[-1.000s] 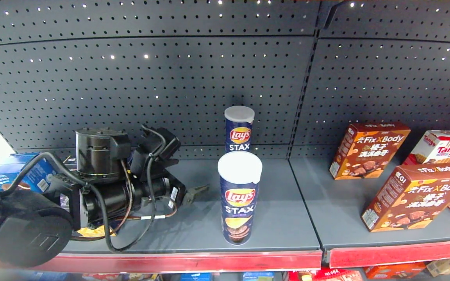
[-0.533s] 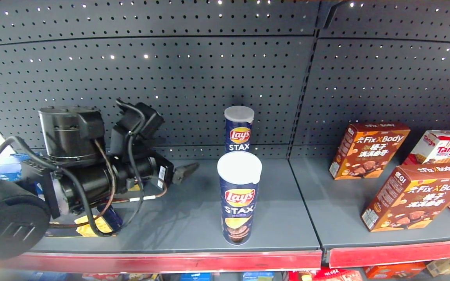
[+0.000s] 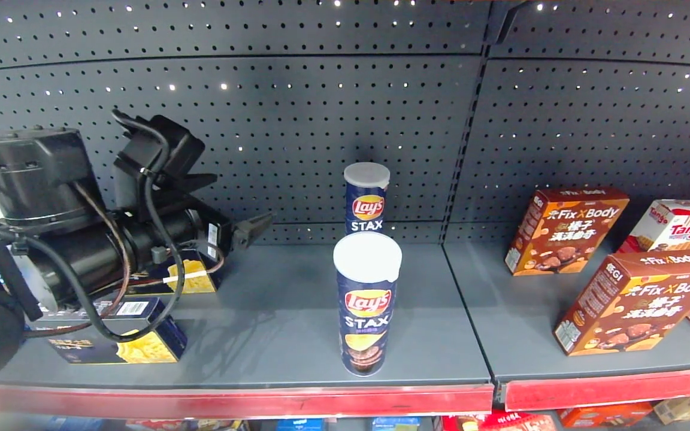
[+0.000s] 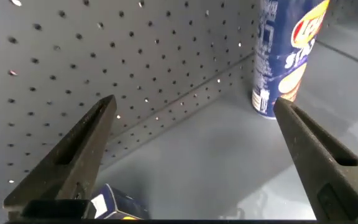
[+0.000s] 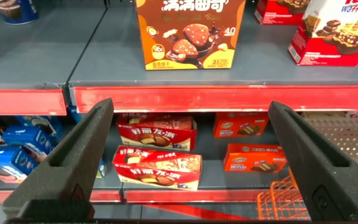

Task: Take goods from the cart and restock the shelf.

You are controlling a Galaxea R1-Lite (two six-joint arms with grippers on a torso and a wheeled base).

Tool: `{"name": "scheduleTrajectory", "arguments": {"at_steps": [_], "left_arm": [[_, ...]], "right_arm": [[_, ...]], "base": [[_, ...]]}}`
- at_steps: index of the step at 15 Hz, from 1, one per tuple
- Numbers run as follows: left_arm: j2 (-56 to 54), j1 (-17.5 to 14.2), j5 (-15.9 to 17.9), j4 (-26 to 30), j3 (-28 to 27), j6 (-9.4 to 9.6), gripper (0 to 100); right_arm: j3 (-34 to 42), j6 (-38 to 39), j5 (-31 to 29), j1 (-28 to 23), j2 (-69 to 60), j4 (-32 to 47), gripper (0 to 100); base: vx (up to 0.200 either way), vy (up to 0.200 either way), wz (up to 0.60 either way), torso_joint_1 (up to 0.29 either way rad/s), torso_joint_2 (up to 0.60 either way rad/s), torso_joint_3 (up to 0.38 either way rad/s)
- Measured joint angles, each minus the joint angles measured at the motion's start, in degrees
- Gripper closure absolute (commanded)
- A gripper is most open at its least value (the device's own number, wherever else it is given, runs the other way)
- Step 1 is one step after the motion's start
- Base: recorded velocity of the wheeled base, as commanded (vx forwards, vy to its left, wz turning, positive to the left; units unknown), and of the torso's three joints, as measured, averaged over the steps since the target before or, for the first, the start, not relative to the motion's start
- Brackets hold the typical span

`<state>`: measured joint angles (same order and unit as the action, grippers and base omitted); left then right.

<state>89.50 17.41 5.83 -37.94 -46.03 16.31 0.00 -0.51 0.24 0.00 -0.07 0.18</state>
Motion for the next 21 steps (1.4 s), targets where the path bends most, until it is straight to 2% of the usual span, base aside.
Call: {"name": "scheduleTrajectory", "arguments": {"at_steps": [6, 8, 13, 14, 17, 18, 21], "left_arm": [[-10.98, -0.88, -5.92, 3.82, 4.36, -0.35, 0], [-17.42, -1.87, -7.57, 4.36, 8.02, -0.68, 0], [-33.69, -2.30, -14.71, 4.90, 19.63, -1.69, 0], [-36.36, -2.17, -15.97, 5.10, 21.70, -3.01, 0], [-46.79, -2.58, -19.31, 5.71, 30.05, -9.97, 0], [-50.29, -3.08, -19.81, 5.92, 33.30, -11.50, 0], [-60.01, -5.97, -19.88, 7.18, 42.40, -13.45, 0]], "right_arm": [[0.00, 0.00, 0.00, 0.00, 0.00, 0.00, 0], [0.00, 0.00, 0.00, 0.00, 0.00, 0.00, 0], [0.00, 0.00, 0.00, -0.02, 0.00, 0.00, 0], [0.00, 0.00, -0.02, -0.02, 0.00, -0.02, 0], [0.00, 0.00, -0.02, 0.00, 0.00, 0.00, 0], [0.00, 0.00, -0.02, 0.00, 0.00, 0.00, 0], [0.00, 0.00, 0.00, 0.00, 0.00, 0.00, 0]], "base": [[0.000, 0.000, 0.00, 0.000, 0.00, 0.000], [0.000, 0.000, 0.00, 0.000, 0.00, 0.000], [0.000, 0.000, 0.00, 0.000, 0.00, 0.000], [0.000, 0.000, 0.00, 0.000, 0.00, 0.000], [0.000, 0.000, 0.00, 0.000, 0.00, 0.000], [0.000, 0.000, 0.00, 0.000, 0.00, 0.000], [0.000, 0.000, 0.00, 0.000, 0.00, 0.000]]}}
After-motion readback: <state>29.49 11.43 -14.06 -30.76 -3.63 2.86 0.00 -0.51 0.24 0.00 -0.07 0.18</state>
